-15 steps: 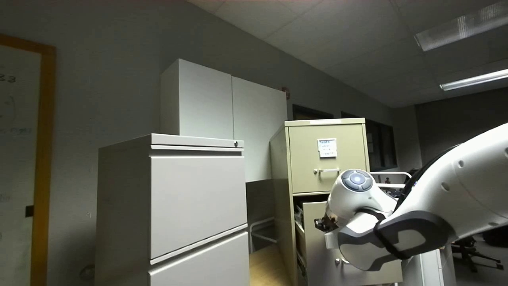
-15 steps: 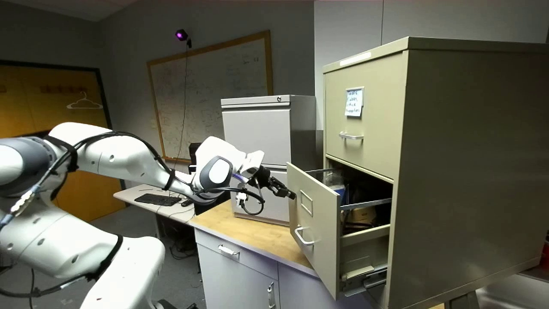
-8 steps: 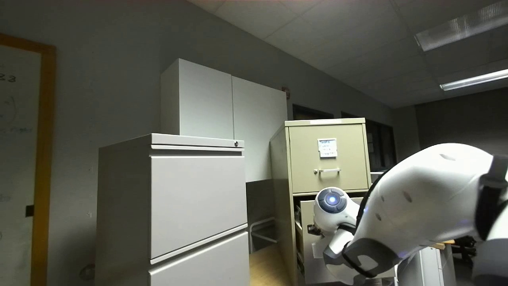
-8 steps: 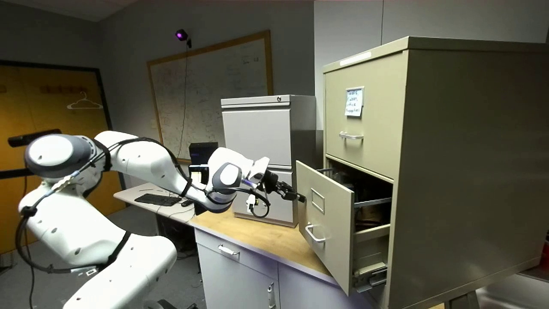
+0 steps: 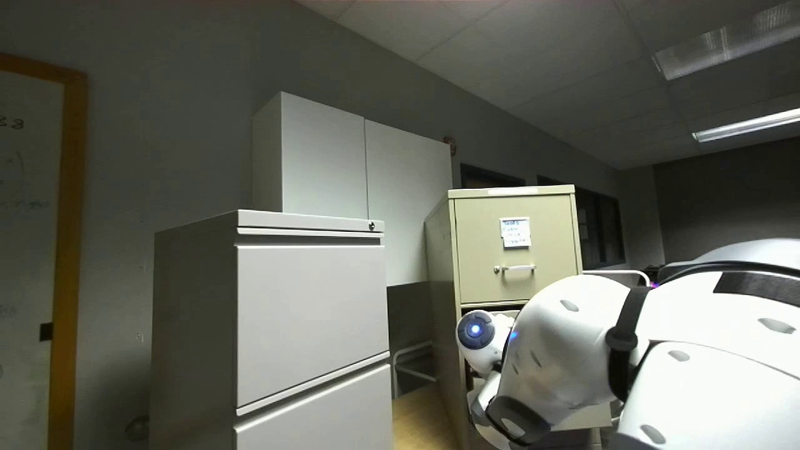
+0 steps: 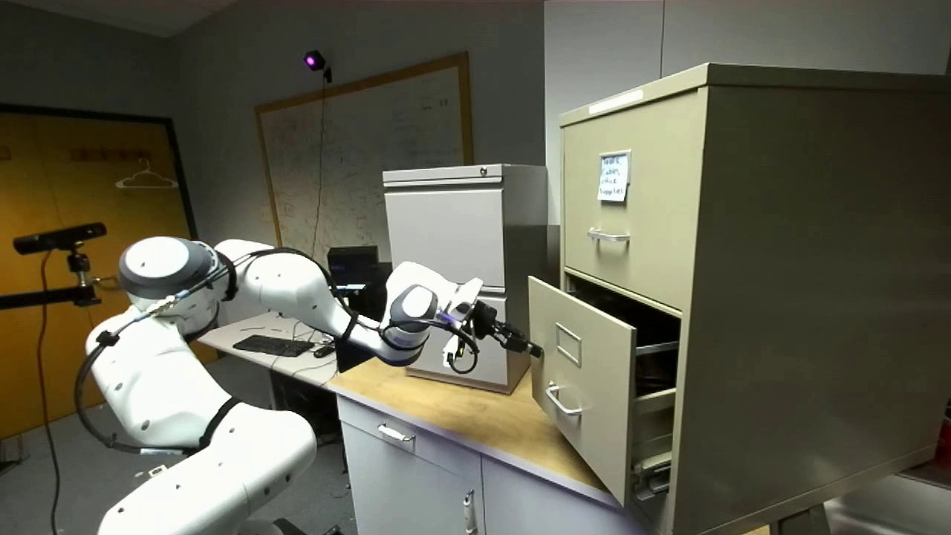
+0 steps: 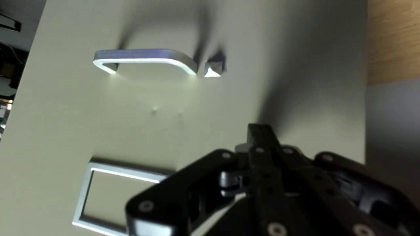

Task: Close the bottom drawer of the right cabinet

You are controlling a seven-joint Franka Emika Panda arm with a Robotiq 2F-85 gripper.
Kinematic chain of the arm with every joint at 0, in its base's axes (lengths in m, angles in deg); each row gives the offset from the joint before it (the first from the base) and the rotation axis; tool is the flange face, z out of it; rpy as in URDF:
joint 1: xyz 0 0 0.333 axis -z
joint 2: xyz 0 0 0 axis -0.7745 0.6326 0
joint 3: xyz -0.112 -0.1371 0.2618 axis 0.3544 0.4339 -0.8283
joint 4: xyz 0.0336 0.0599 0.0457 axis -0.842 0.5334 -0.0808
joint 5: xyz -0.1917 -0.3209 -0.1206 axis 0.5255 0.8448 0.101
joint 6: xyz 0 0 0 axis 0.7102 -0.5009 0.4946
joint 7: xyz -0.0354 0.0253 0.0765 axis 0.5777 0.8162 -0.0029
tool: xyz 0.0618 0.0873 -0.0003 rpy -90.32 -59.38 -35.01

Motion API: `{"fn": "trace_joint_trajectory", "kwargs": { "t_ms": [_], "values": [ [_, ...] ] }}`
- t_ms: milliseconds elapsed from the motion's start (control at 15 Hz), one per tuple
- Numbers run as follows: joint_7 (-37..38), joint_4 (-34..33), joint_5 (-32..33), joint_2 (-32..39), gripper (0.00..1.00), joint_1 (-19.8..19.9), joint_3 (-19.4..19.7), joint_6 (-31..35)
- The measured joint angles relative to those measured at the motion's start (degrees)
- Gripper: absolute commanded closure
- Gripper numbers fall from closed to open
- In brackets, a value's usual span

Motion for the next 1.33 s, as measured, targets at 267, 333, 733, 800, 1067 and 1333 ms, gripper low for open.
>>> {"fn": "trace_joint_trajectory", "kwargs": {
  "t_ms": [267,333,733,800,1067,1333],
  "values": [
    [0.0,-6.01,-0.82,-1.49,1.0,4.88,-4.92,-7.78],
    [0.0,-7.8,-0.82,-1.83,1.0,6.04,-5.89,-10.37],
    [0.44,-20.69,-0.99,-2.19,1.0,15.05,-11.93,-26.97],
    [0.86,-22.83,-1.13,-2.19,1.0,16.8,-13.01,-29.18],
    [4.41,-28.56,-2.11,-2.9,1.0,22.97,-16.47,-31.81],
    [7.83,-32.12,-3.63,-4.86,1.0,27.37,-18.62,-31.71]
  ]
}}
